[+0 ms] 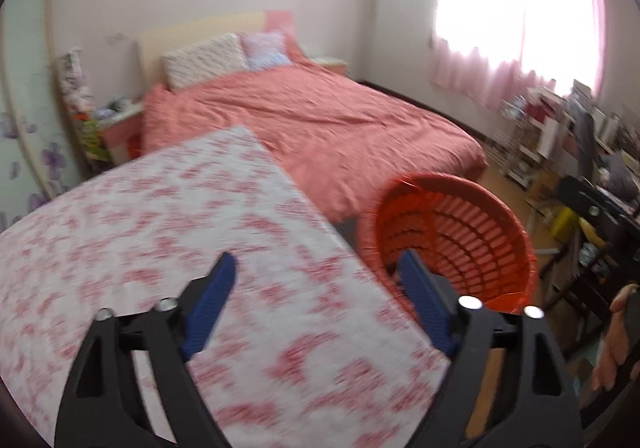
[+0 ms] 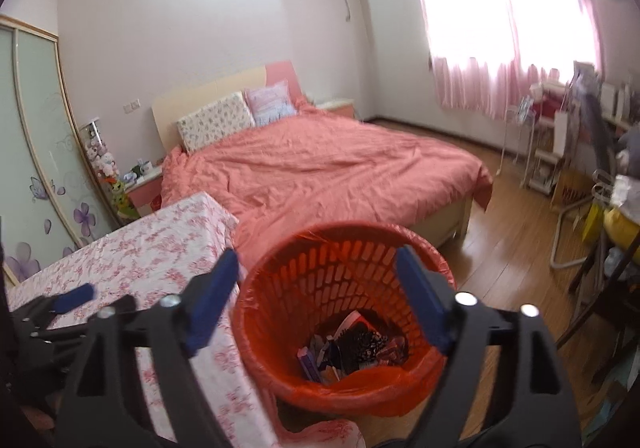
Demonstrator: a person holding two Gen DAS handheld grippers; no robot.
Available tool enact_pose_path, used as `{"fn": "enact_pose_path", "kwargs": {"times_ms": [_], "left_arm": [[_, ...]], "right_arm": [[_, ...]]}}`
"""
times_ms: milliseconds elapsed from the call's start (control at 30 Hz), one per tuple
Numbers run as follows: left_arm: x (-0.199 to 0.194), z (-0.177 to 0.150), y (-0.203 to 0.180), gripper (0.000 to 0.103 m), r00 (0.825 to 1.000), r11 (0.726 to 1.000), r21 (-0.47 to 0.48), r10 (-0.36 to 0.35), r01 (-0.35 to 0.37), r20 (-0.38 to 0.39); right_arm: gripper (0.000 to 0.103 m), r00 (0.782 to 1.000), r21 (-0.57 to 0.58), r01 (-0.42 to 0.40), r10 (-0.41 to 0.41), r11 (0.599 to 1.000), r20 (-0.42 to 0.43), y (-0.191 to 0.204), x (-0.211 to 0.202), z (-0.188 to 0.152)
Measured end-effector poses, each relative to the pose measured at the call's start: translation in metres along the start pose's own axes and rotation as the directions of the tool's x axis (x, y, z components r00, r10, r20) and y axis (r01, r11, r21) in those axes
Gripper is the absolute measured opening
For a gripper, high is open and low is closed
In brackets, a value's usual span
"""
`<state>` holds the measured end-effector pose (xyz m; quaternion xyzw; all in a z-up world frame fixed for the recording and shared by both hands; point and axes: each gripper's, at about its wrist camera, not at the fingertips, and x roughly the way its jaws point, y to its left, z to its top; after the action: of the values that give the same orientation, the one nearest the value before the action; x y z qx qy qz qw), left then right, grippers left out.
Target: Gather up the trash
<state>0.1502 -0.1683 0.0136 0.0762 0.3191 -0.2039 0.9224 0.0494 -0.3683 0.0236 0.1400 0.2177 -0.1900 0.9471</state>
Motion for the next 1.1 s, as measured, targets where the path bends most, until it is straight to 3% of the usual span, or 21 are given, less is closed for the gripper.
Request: {"fn": "enact_pose_path", "kwargs": {"times_ms": [133, 233, 433, 700, 900, 1100], "left_arm": [[-0.048, -0.021, 0.026, 0.101, 0.989, 0.992, -0.037, 0.123, -0.12, 0.077], [-0.069, -0.035, 0.039, 0.101, 0.984, 0.986, -0.077, 0.155, -0.148, 0.088], [-0.107, -0.065, 0.058, 0.101, 0.965, 0.962, -0.155, 0.241, -0.224, 0.103], [-0.145, -0.104, 0.065, 0.101, 0.94, 0.935, -0.225, 0.31, -0.275, 0.14], [-0.156, -0.122, 0.067, 0.101, 0.931, 0.918, -0.253, 0.344, -0.306, 0.12], [-0.164, -0.132, 0.071, 0.101, 0.938, 0.915, -0.282, 0.33, -0.29, 0.106]], "right_arm": [[0.099, 0.997, -0.026, 0.061, -0.059, 0.998, 0.059, 0.019, -0.038, -0.01], [0.099, 0.985, -0.055, 0.144, -0.138, 0.988, 0.101, 0.035, -0.068, -0.021], [0.099, 0.977, -0.069, 0.196, -0.188, 0.978, 0.105, 0.057, -0.108, -0.046], [0.099, 0.96, -0.1, 0.213, -0.189, 0.972, 0.204, 0.08, -0.159, -0.09], [0.099, 0.965, -0.107, 0.235, -0.219, 0.966, 0.142, 0.09, -0.172, -0.101], [0.099, 0.979, -0.098, 0.202, -0.197, 0.974, 0.056, 0.096, -0.172, -0.11]]}}
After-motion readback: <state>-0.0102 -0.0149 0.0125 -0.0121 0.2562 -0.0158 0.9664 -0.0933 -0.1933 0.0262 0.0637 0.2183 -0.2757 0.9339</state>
